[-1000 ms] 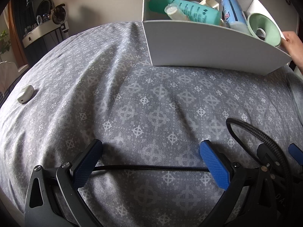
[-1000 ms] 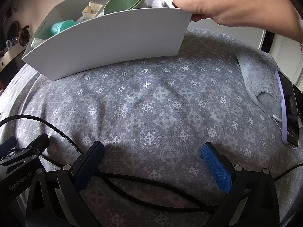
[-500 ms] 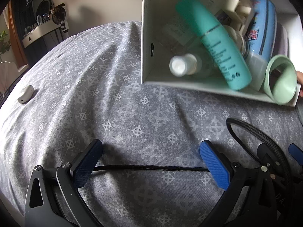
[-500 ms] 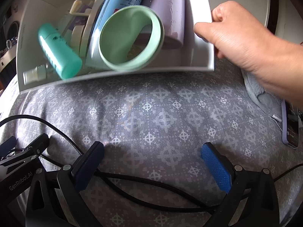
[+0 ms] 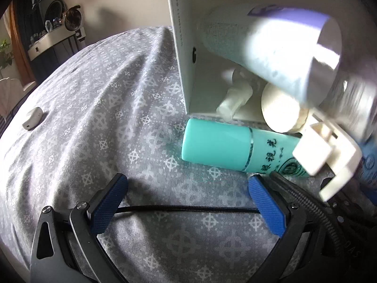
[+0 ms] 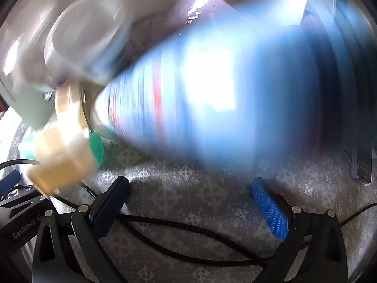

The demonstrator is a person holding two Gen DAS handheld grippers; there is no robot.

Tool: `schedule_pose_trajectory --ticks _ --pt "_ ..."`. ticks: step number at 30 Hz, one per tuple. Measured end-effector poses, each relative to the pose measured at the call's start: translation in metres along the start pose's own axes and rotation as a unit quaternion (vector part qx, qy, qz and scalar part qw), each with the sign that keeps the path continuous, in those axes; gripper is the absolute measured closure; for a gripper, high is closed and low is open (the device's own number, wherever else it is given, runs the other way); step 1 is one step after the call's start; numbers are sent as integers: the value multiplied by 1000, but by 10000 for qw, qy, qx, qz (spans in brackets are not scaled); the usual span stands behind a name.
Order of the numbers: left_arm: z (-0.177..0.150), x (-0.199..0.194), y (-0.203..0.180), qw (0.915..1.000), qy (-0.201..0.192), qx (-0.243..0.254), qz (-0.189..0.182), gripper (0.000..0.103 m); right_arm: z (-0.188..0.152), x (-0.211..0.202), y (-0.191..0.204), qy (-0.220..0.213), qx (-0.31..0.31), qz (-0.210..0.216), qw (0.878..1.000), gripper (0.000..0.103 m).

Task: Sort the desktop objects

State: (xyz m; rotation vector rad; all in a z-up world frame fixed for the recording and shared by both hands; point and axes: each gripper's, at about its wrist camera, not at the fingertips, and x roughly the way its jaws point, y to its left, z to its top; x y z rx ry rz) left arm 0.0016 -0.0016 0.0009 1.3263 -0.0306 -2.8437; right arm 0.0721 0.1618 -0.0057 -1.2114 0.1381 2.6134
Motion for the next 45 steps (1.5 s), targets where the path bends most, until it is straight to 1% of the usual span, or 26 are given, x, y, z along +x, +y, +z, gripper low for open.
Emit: schedule_pose_trajectory --ticks 14,24,36,38,39,41,42,45 --pt "-1 -2 1 10000 -5 2 -1 0 10 29 -3 9 36 37 10000 0" --pt "-4 -2 1 10000 -6 -1 -9 0 12 32 -6 5 39 39 10000 0" --pt "-3 -1 1 10000 9 21 1 0 21 51 -9 6 33 30 10000 0" --pt "-3 1 0 10000 6 21 3 0 21 51 -9 5 32 29 10000 0" --pt "-3 0 0 10000 5 21 3 0 16 42 -12 0 38 34 10000 0" --pt "-2 1 0 10000 7 20 1 0 17 45 -13 -2 34 30 10000 0" --pt "-2 1 0 10000 7 21 1 0 17 41 -20 -9 39 36 10000 0" --pt "-1 4 2 10000 7 21 3 0 18 41 -20 -11 39 37 10000 0"
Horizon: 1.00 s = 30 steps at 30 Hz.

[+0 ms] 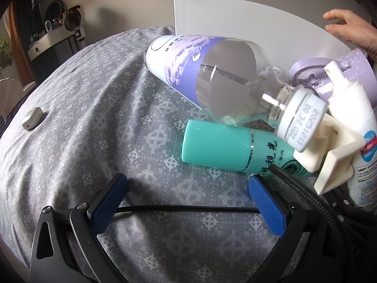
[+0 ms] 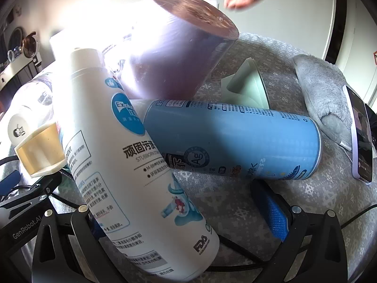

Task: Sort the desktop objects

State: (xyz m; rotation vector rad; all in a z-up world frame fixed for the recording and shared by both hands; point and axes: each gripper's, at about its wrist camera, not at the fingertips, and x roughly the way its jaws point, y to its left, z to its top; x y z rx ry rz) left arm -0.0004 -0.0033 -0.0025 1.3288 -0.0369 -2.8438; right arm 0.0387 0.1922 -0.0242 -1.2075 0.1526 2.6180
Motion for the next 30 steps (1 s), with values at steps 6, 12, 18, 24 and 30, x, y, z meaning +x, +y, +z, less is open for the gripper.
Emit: schedule_pose_trajectory --ticks 6,12,18,24,30 --pt "0 0 0 10000 0 -1 0 0 5 -7 -3 -4 1 1 10000 0" --pt "0 0 0 10000 -1 5 -6 0 6 -7 -3 -2 2 1 10000 0" --pt "0 0 0 10000 -1 7 -8 0 6 -8 -3 0 3 1 10000 0" --pt "0 1 1 10000 -1 8 -10 0 6 -7 -3 4 2 -1 10000 0" --pt "0 1 1 10000 -1 11 -13 0 6 -7 -3 7 2 -1 10000 0"
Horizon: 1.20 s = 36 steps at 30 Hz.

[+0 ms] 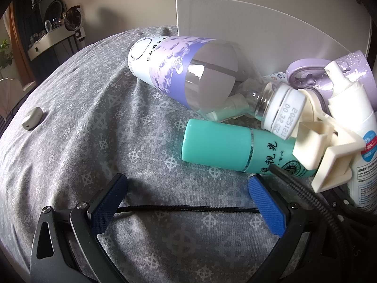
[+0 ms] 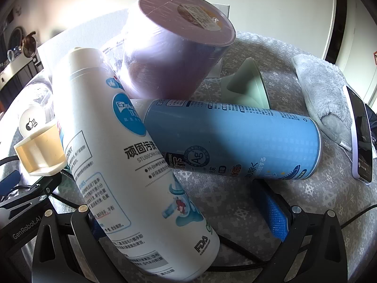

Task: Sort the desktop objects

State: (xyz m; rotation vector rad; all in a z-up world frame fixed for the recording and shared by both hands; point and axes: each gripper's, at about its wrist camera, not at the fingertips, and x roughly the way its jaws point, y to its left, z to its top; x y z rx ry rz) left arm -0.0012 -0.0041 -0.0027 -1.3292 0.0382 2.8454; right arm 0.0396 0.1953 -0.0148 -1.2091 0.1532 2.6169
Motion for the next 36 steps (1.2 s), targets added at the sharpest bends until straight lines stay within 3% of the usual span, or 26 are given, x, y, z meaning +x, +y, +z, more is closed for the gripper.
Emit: schedule_pose_trajectory --ticks 36 --pt "1 0 0 9999 -3 81 -68 0 0 0 0 21 -2 -4 10000 0"
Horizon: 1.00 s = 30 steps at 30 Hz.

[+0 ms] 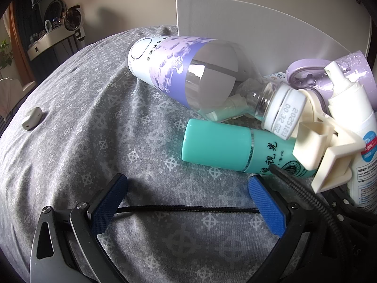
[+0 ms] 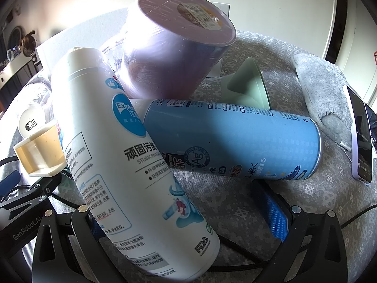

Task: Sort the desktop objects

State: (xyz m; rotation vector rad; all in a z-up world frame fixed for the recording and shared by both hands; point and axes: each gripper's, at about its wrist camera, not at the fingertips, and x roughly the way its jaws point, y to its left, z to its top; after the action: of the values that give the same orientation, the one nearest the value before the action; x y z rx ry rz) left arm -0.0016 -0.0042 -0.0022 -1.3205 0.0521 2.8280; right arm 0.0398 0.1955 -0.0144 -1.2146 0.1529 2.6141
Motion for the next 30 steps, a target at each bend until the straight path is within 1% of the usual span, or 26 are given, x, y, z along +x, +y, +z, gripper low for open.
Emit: schedule_pose_trajectory --ticks 30 --pt "0 0 0 10000 -1 17 -17 0 1 1 -1 14 2 -6 10000 0"
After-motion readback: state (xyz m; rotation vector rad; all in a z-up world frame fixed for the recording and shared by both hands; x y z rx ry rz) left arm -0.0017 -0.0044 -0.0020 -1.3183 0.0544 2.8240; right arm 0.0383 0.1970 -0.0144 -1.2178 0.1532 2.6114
